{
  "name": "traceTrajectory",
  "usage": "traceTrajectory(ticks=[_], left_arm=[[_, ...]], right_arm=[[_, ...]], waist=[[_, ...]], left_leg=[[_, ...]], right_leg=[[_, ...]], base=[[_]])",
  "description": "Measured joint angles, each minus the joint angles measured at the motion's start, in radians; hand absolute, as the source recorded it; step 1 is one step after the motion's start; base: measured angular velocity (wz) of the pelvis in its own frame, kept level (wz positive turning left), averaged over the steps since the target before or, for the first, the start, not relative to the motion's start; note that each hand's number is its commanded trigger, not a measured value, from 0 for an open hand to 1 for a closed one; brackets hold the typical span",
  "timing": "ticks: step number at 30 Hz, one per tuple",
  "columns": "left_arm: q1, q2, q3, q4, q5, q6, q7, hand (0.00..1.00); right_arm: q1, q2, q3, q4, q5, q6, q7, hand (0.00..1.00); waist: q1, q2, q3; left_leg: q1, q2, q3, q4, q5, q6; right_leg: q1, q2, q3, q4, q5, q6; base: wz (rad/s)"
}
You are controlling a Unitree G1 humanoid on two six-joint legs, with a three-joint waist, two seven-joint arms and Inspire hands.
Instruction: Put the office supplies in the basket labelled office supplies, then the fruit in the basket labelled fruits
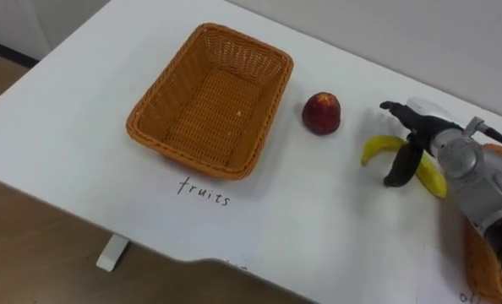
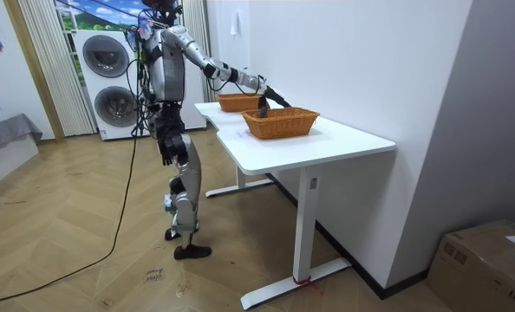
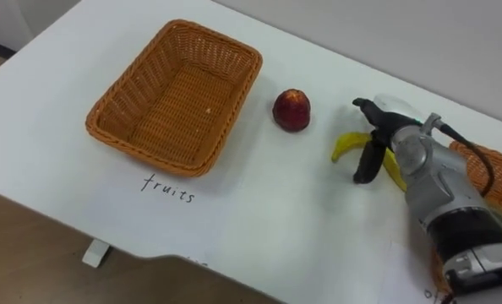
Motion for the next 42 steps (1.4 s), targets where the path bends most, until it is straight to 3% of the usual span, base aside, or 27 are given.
traceTrajectory(ticks=[6,11,29,42], left_arm=[[0.0,0.0,-0.001,0.001,0.0,0.001,0.004,0.0],[0.002,-0.001,-0.02,0.001,0.0,0.003,0.01,0.0],[-0.028,-0.001,-0.04,0.002,-0.005,0.02,0.014,0.0],[-0.039,0.008,-0.061,0.045,0.006,0.031,-0.013,0.0]], right_arm=[[0.0,0.0,0.0,0.009,0.0,0.002,-0.016,0.0],[-0.015,0.0,0.001,0.061,0.0,0.008,-0.02,0.0],[-0.055,0.0,0.037,0.158,0.006,0.01,-0.026,0.0],[-0.094,-0.004,0.037,0.241,0.059,0.009,0.083,0.0]], waist=[[0.003,0.005,0.004],[0.025,0.002,0.0014],[0.024,-0.003,-0.0021],[0.025,-0.002,-0.0015]], left_leg=[[-0.007,0.0,-0.007,0.0,0.0,-0.001],[-0.009,0.0,-0.01,0.001,0.002,-0.003],[-0.013,-0.001,-0.013,0.014,0.003,-0.004],[-0.011,-0.001,-0.031,0.016,0.004,-0.007]], right_leg=[[0.0,0.0,-0.006,0.0,0.0,0.0],[-0.001,0.001,-0.006,0.0,0.001,-0.002],[0.002,0.001,-0.006,0.001,0.004,-0.006],[0.013,0.001,-0.023,-0.001,0.004,-0.006]], base=[[0.04],[0.01],[0.01],[0.03]])
